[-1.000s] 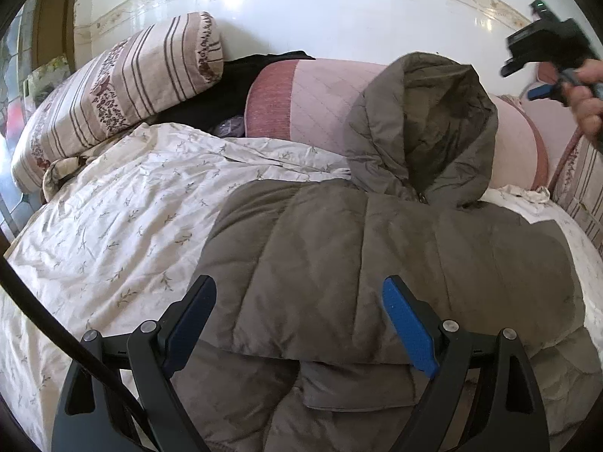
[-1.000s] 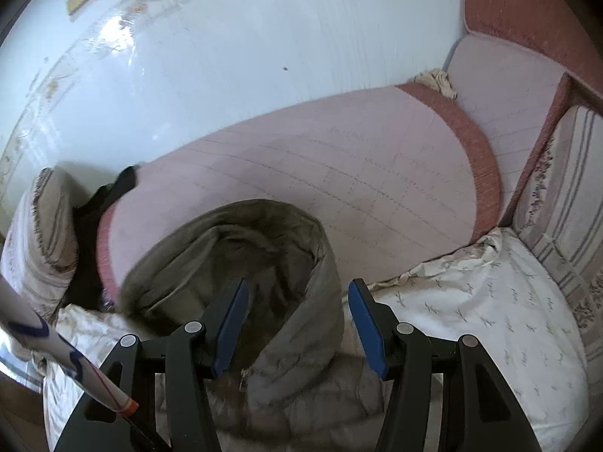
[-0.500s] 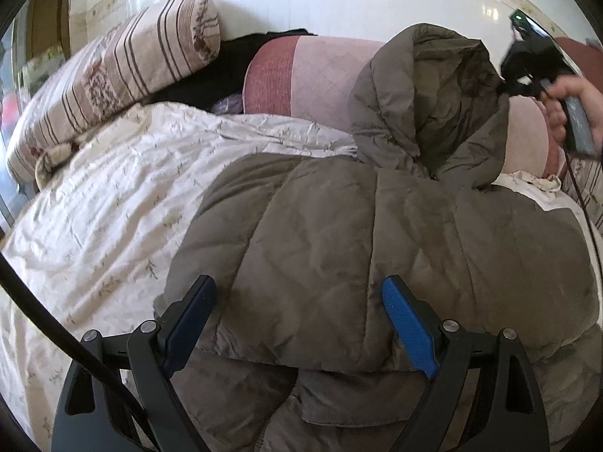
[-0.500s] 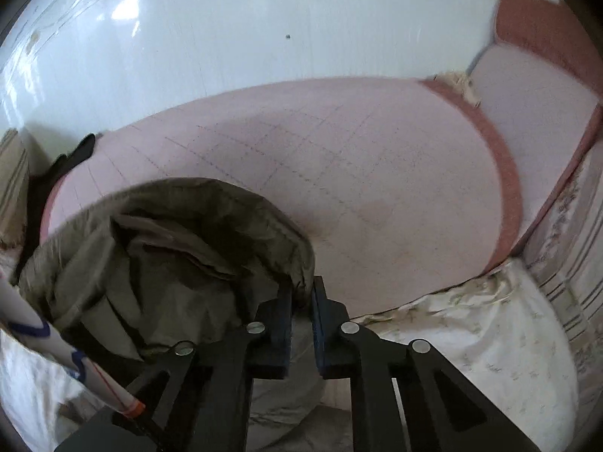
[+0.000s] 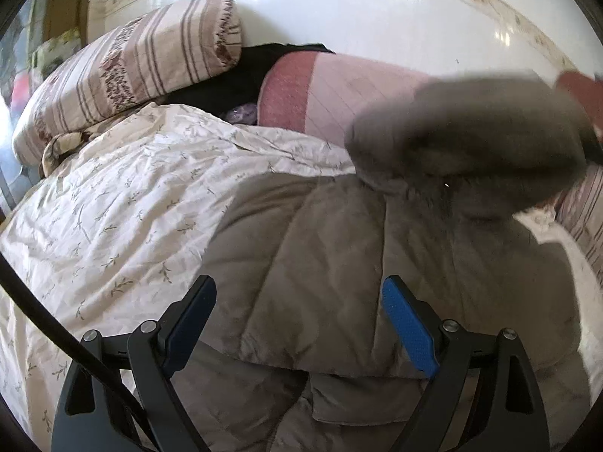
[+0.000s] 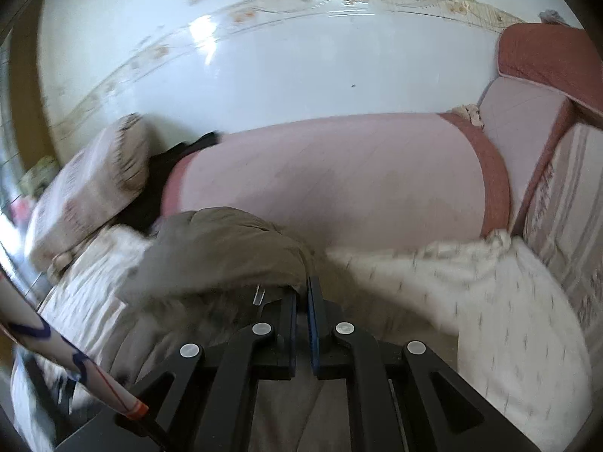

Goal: Fold large clothes

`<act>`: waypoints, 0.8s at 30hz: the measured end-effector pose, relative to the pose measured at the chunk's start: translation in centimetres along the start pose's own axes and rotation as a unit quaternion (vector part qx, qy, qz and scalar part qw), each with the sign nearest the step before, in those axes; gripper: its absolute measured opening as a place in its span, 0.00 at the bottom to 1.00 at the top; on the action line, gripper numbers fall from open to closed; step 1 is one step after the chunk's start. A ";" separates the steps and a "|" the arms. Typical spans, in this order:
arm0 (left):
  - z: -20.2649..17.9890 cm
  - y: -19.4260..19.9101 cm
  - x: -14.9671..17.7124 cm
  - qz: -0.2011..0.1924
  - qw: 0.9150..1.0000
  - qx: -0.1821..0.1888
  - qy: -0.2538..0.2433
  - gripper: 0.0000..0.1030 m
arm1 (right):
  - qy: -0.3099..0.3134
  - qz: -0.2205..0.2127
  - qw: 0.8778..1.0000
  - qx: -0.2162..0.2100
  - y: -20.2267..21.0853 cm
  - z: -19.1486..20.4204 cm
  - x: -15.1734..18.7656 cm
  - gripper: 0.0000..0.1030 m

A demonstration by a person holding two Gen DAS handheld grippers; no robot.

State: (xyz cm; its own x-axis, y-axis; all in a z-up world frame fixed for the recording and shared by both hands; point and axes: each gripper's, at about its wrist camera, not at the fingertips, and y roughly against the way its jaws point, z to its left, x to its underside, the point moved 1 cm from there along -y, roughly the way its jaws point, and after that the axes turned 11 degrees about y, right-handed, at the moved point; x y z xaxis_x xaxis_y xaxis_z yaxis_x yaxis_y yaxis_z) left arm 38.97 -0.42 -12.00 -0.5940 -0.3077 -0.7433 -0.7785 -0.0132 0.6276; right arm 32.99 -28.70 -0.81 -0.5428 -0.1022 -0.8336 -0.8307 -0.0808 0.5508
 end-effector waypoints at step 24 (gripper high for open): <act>-2.2 -2.3 1.6 0.031 0.999 0.006 -0.014 0.87 | -0.052 0.029 0.998 0.000 1.2 2.9 7.4 0.02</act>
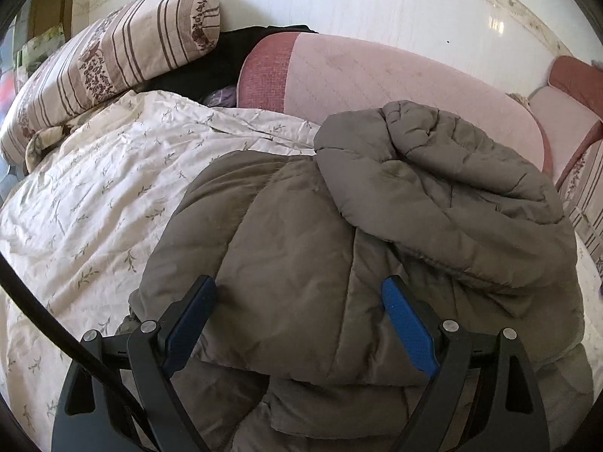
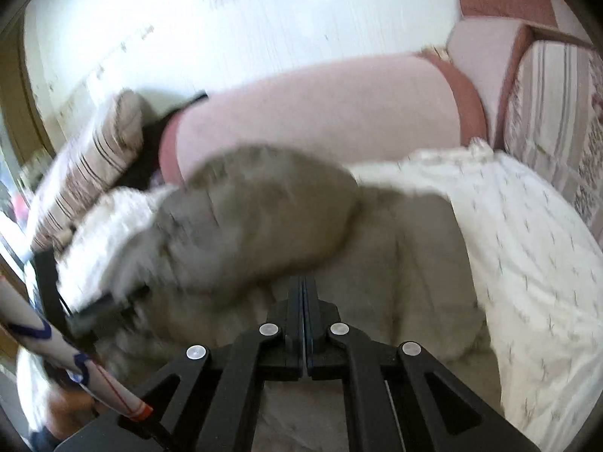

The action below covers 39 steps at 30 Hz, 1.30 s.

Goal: Fold large clothes

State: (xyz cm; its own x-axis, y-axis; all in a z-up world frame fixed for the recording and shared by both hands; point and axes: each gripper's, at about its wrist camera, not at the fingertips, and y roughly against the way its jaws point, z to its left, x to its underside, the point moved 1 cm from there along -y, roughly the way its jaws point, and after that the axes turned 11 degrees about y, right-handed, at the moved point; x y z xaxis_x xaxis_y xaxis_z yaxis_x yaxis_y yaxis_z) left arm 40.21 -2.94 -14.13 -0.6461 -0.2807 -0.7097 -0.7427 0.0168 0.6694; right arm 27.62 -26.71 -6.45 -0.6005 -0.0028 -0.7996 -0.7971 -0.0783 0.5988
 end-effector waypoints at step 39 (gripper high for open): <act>0.3 2.3 -1.5 -0.021 0.999 0.022 0.015 0.87 | -0.078 0.015 0.996 0.034 -1.3 -1.6 0.6 0.27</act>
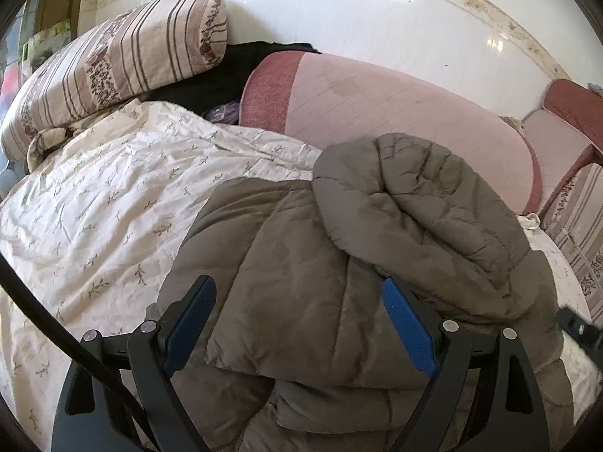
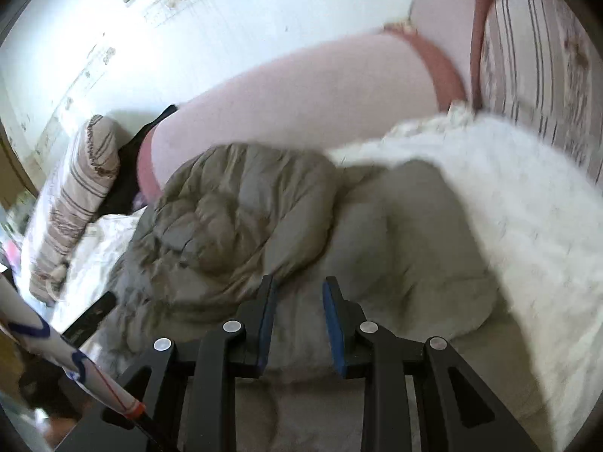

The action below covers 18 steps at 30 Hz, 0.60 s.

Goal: Fold large clothes

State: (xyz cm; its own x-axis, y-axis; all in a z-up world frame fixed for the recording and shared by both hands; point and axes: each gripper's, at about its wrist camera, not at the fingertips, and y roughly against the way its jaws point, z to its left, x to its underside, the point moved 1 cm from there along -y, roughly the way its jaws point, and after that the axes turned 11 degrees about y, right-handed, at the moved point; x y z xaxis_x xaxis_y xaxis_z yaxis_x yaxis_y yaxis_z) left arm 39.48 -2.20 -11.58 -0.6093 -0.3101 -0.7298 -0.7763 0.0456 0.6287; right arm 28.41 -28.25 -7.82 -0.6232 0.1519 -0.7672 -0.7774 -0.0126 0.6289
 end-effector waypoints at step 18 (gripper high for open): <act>-3.8 -7.2 1.4 0.074 0.993 -0.079 -0.048 0.91 | -0.086 0.019 0.996 -0.029 -0.6 -5.6 0.1 0.27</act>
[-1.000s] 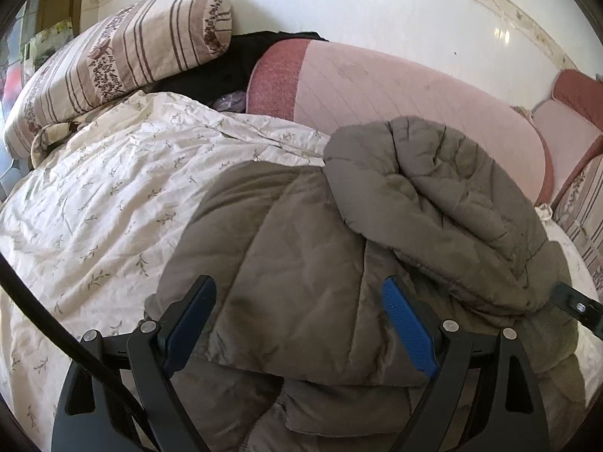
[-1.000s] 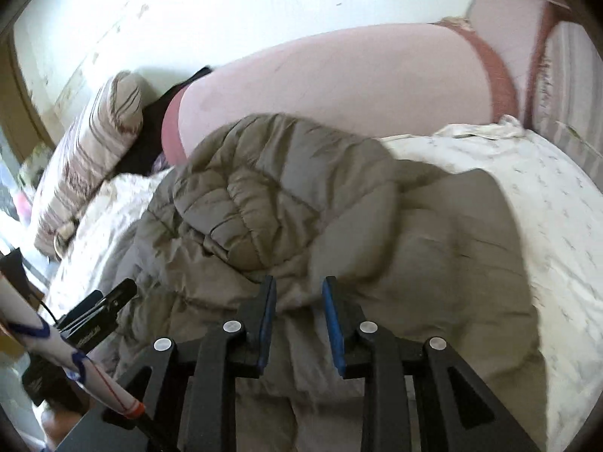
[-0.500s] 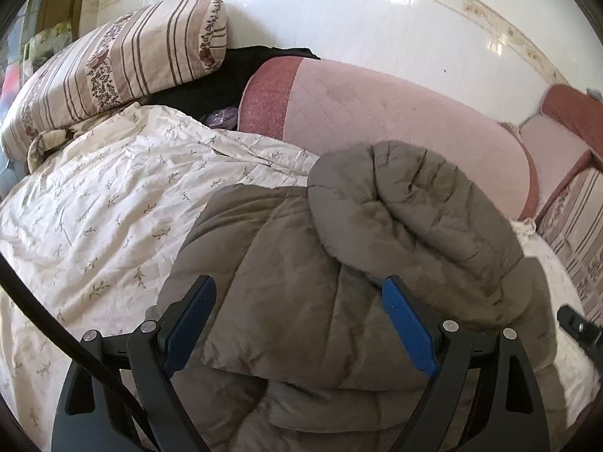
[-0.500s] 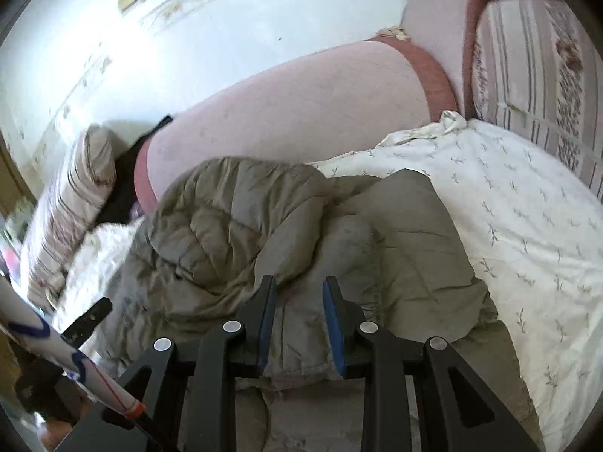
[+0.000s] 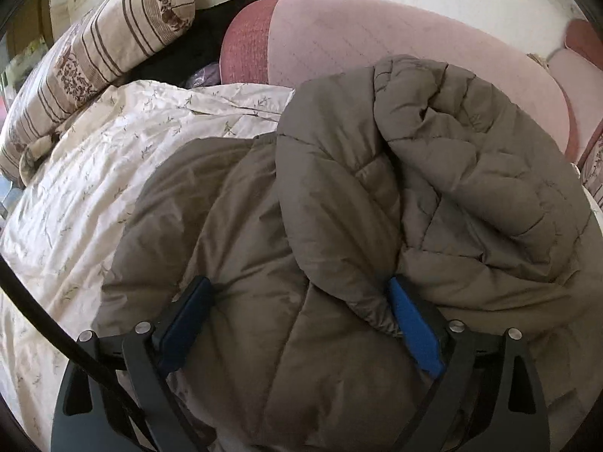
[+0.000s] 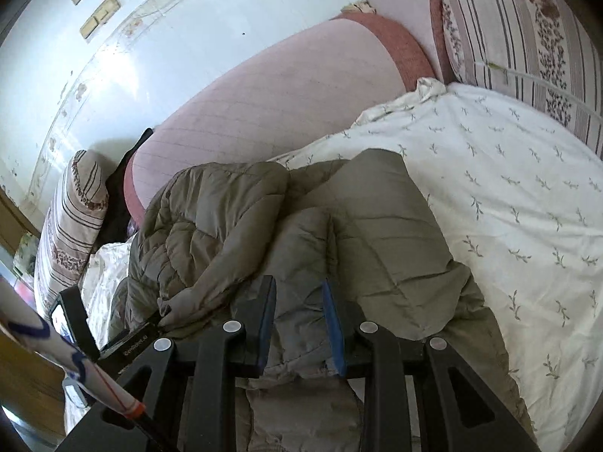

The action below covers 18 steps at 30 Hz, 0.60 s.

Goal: Fold large clothes

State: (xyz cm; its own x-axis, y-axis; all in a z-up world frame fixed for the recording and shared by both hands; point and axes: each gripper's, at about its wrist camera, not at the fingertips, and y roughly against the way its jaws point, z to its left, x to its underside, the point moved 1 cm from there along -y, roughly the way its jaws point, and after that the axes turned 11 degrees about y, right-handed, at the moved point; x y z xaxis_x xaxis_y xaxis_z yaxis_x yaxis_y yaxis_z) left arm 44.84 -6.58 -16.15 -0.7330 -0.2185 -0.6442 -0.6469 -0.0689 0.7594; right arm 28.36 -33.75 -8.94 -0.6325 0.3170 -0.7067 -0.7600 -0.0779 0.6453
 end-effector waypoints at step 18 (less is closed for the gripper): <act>8.3 16.9 12.4 -0.029 0.998 0.043 -0.027 0.90 | 0.061 -0.021 0.998 0.002 10.3 3.3 5.3 0.32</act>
State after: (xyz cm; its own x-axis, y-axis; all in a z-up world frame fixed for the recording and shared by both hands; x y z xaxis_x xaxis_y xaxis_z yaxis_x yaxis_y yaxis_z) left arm 23.06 -2.38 -12.06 -0.7027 -0.1644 -0.6922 -0.7023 0.0043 0.7119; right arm 17.72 -29.80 -5.08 -0.6131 0.2023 -0.7636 -0.7862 -0.0625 0.6147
